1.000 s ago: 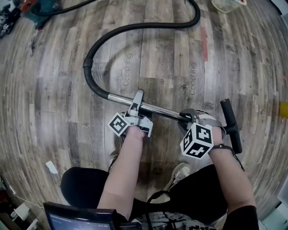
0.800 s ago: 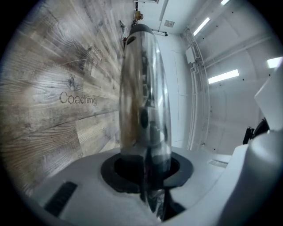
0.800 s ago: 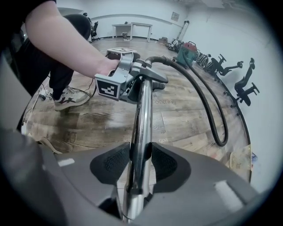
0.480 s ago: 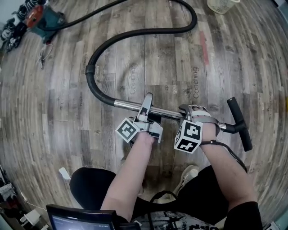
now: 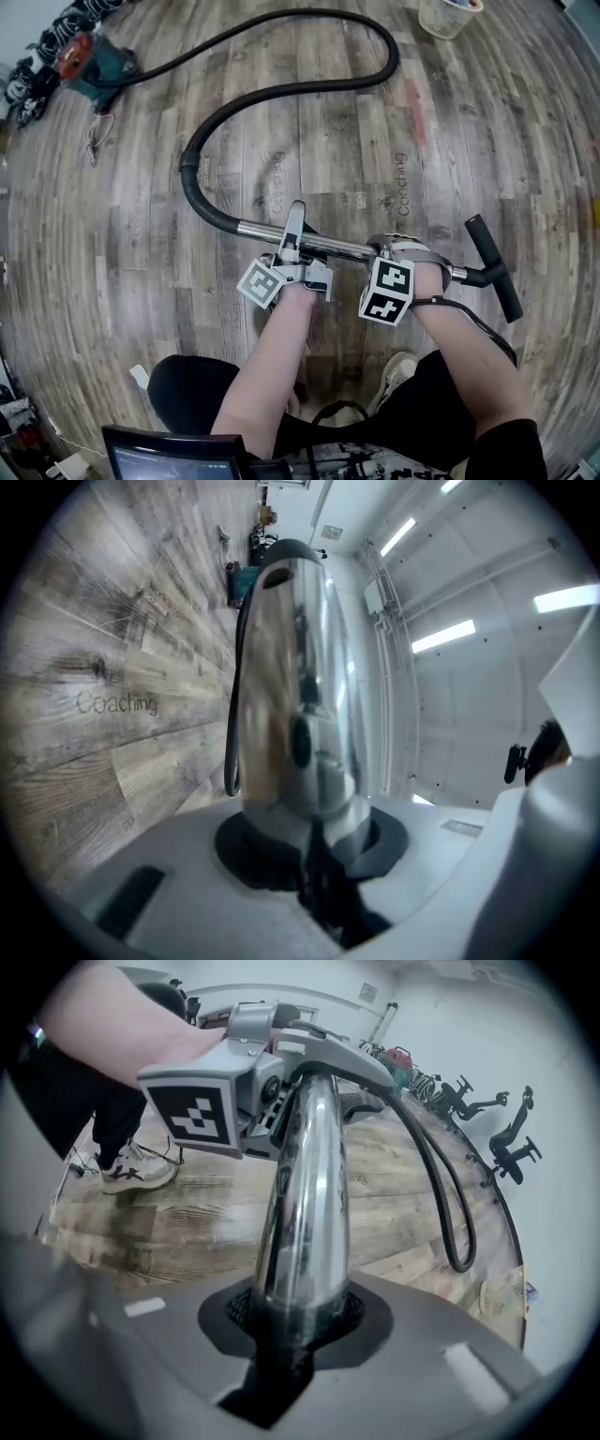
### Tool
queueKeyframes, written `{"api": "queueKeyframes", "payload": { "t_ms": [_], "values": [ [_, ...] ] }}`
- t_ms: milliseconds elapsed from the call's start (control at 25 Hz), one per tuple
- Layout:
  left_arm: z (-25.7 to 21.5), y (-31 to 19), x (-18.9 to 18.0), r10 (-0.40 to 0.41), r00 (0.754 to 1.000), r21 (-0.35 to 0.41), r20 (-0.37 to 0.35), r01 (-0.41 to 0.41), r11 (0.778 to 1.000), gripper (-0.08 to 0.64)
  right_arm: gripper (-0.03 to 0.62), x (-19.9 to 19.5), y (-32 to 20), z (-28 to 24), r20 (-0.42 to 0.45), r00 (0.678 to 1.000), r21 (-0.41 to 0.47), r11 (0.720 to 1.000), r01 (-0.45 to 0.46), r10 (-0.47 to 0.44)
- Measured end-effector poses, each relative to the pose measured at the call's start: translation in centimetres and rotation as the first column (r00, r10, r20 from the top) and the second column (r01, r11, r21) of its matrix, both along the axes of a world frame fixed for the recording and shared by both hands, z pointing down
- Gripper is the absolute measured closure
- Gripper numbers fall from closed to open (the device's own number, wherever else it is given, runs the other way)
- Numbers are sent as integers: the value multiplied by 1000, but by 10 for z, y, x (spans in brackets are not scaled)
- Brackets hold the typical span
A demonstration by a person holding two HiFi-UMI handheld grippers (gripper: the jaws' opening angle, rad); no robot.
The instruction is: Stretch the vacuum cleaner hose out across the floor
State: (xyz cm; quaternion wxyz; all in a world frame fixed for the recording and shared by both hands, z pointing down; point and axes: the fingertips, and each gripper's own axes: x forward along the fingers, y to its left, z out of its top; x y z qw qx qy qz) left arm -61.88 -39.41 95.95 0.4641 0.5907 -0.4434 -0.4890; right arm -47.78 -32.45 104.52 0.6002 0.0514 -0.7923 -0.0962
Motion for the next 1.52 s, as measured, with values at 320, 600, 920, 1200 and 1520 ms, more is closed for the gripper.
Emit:
{"api": "queueKeyframes", "payload": {
  "t_ms": [320, 600, 920, 1200, 1520],
  "values": [
    [-16, -6, -13, -23, 999, 57, -30, 24, 998, 523, 494, -9, 3, -4, 25, 999, -62, 998, -26, 28],
    [-15, -3, -26, -15, 1000, 79, -1, 15, 997, 522, 491, -22, 9, 1, 55, 998, -108, 994, -7, 13],
    [-70, -4, -36, 59, 997, 153, 55, -67, 986, 517, 491, -43, 14, -43, 111, 992, -106, 993, -46, 58],
    [-153, 1, -33, 85, 993, 134, 76, -94, 986, 517, 491, -45, 25, -124, 132, 988, -131, 989, -64, 82],
    [-288, 15, -3, 113, 988, 103, 106, -124, 987, 517, 491, -22, 46, -259, 165, 980, -182, 980, -80, 111]
  ]
}}
